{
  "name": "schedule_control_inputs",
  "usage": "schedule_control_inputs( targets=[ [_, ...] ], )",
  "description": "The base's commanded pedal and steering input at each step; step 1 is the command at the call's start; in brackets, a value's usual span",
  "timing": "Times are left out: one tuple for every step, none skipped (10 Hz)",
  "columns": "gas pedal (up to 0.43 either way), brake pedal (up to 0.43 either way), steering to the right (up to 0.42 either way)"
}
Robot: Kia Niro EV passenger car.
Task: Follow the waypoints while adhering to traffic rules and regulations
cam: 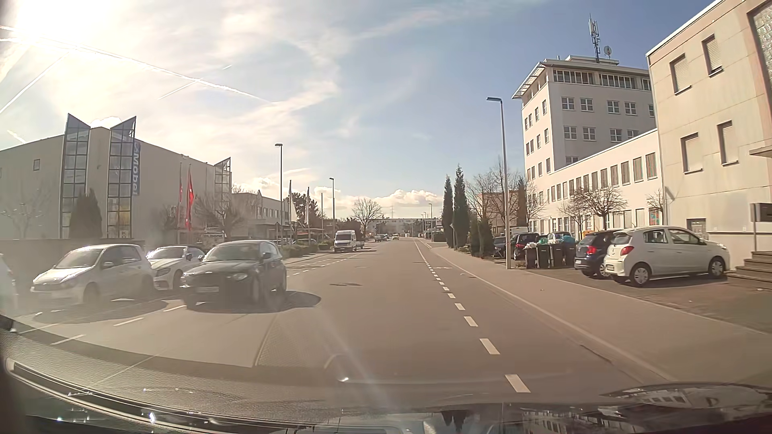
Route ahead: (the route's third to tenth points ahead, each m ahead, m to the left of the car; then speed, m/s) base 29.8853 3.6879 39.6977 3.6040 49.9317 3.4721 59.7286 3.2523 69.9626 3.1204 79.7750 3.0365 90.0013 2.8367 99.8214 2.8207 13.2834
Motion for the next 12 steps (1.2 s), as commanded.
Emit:
schedule_control_inputs(
  targets=[
    [0.287,0.000,-0.005],
    [0.287,0.000,-0.004],
    [0.280,0.000,-0.004],
    [0.280,0.000,-0.004],
    [0.280,0.000,-0.004],
    [0.268,0.000,-0.004],
    [0.240,0.000,-0.003],
    [0.220,0.000,-0.003],
    [0.220,0.000,-0.002],
    [0.209,0.000,-0.002],
    [0.209,0.000,-0.002],
    [0.209,0.000,-0.002]
  ],
)
